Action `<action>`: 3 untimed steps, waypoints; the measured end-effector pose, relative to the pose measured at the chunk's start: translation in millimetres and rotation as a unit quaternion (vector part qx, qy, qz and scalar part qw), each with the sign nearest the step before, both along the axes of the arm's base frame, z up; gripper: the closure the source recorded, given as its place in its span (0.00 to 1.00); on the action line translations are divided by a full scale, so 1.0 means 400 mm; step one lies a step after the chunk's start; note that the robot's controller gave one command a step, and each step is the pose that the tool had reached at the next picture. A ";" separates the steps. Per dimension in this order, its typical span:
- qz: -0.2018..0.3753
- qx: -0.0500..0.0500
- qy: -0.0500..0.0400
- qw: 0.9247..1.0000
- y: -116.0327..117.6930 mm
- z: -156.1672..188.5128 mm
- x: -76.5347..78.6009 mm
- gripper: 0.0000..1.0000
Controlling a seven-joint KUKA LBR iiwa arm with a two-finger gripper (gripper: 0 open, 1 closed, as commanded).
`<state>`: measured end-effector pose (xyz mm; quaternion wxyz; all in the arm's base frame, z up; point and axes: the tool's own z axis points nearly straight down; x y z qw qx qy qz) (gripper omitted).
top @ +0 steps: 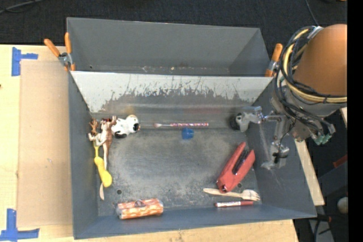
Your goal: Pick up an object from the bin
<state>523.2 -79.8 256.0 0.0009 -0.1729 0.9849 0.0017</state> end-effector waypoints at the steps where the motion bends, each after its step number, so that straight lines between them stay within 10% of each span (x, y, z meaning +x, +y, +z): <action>1: -0.001 0.000 0.000 1.000 -0.001 0.000 0.000 0.00; 3: 0.040 -0.001 -0.004 0.999 -0.010 -0.261 -0.053 0.00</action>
Offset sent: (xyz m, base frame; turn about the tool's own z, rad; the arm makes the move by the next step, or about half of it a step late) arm -0.0155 0.0131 -0.1145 -0.0805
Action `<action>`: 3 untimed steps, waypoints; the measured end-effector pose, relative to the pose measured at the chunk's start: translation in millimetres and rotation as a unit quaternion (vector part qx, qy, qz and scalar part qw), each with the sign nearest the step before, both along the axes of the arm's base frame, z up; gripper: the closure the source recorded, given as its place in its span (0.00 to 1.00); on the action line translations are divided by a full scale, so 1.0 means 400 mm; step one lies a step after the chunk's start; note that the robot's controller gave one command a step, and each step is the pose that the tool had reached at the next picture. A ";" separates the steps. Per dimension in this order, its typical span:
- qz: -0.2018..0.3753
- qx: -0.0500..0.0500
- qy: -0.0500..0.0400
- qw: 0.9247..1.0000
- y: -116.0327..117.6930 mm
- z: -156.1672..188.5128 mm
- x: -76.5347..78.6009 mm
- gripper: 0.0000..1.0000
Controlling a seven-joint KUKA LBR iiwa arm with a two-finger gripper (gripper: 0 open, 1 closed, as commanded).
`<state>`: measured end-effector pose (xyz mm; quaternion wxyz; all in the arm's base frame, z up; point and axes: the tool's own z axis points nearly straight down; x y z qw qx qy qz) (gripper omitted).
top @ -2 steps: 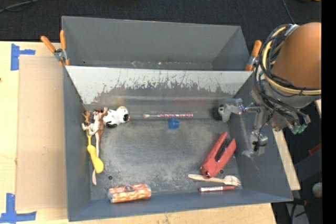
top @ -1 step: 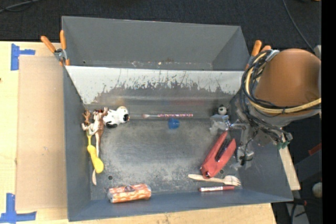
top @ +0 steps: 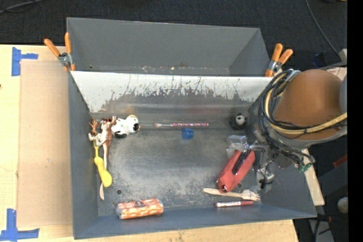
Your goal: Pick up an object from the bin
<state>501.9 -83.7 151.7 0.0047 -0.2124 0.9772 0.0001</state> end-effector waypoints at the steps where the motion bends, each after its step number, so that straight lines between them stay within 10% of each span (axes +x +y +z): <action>1: 0.020 0.003 0.002 1.000 0.046 -0.170 -0.061 0.00; 2: 0.030 0.000 -0.004 1.000 0.069 -0.160 0.007 1.00; 3: 0.031 0.000 -0.004 1.000 0.069 -0.159 0.007 1.00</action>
Offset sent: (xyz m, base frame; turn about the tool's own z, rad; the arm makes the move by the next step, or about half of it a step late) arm 0.0032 0.0267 -0.0630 -0.0571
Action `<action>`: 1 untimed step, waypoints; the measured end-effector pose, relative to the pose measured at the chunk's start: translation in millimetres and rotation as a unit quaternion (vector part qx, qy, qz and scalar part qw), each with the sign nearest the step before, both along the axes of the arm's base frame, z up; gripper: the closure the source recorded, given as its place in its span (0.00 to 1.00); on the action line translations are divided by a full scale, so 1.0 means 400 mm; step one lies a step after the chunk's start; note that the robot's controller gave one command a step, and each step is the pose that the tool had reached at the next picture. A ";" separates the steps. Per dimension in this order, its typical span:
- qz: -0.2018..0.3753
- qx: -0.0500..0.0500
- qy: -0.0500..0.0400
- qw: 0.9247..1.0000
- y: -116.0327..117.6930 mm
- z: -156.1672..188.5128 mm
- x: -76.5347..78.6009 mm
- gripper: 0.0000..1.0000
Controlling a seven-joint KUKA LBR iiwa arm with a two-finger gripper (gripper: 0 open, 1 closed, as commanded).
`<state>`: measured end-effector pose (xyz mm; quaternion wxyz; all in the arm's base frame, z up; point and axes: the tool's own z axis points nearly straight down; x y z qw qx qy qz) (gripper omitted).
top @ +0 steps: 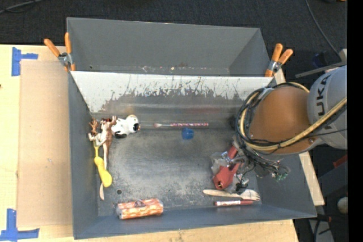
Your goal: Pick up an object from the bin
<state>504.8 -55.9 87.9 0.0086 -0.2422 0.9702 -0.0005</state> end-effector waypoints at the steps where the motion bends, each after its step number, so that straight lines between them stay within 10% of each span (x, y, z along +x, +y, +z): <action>1: 0.002 0.001 0.004 1.000 0.018 0.170 0.005 1.00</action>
Offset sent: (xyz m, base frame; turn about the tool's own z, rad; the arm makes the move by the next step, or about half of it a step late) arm -0.0238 -0.0087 0.1945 0.0022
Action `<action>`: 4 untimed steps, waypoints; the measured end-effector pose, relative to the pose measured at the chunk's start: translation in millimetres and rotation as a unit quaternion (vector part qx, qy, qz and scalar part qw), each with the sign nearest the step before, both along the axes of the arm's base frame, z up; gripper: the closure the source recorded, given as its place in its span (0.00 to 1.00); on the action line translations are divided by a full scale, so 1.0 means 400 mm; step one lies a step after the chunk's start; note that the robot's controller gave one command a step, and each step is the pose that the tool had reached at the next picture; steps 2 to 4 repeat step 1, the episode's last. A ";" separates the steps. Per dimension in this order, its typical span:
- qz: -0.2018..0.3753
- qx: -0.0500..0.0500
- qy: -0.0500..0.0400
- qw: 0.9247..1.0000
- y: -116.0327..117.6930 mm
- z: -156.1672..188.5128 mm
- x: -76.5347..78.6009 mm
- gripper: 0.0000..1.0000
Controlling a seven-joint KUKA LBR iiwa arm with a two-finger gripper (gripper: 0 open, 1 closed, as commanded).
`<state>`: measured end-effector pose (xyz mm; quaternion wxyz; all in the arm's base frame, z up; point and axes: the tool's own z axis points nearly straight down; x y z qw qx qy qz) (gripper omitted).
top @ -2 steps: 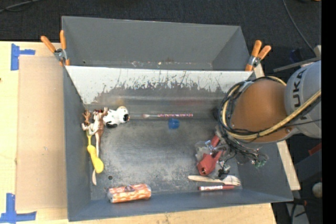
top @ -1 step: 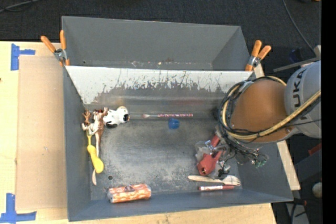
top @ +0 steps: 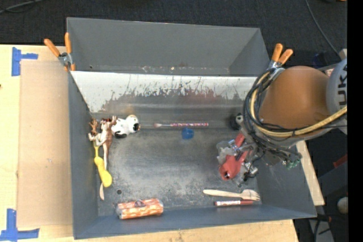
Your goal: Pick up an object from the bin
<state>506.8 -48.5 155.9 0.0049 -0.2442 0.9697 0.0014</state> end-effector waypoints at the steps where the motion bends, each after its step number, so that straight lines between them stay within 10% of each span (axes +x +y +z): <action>1: -0.004 0.000 0.004 1.000 -0.026 0.243 -0.044 1.00; 4: -0.004 0.000 0.004 1.000 -0.026 0.243 -0.044 1.00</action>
Offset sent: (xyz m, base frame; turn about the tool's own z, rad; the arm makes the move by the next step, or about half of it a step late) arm -0.0014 -0.0067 0.0619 -0.0249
